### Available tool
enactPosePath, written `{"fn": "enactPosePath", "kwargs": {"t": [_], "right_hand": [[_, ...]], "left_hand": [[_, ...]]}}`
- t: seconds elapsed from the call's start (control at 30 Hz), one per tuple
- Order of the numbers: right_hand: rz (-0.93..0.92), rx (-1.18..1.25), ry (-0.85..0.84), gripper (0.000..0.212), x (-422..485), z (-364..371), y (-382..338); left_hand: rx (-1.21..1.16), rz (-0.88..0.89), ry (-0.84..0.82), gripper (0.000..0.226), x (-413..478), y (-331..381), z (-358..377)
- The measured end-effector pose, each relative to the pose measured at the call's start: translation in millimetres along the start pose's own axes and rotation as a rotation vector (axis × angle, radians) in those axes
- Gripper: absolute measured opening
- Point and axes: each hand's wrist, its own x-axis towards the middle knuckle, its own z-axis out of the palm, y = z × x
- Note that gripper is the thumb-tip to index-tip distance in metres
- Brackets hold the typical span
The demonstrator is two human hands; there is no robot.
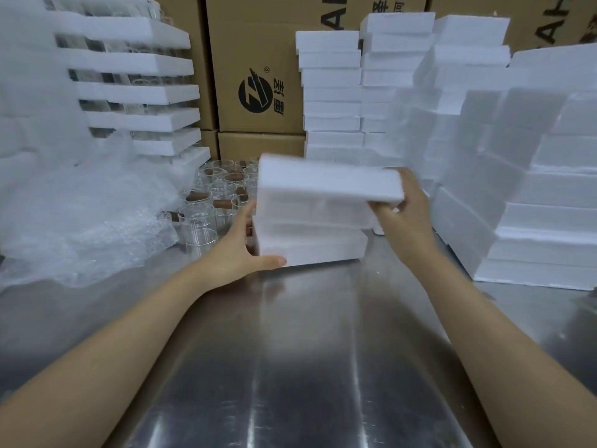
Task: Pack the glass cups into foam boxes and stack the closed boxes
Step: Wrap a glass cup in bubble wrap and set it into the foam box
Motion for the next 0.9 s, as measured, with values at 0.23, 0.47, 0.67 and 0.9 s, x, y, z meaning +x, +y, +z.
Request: {"fn": "enactPosePath", "kwargs": {"t": [0.23,0.47,0.67,0.9], "right_hand": [[0.245,0.145,-0.271,0.010,17,-29,-10],[0.356,-0.246,-0.943,0.011,5,-27,-10],[0.228,-0.386,-0.784,0.029,8,-28,-5],[0.135,-0.411,-0.867,0.031,5,-17,1]], "left_hand": [[0.153,-0.033,-0.037,0.103,-2,2,3],[0.206,-0.033,-0.088,0.109,0,2,-1],[0.116,-0.015,-0.127,0.092,3,-4,-10],[-0.272,-0.043,-0.239,0.059,4,-3,-20]]}}
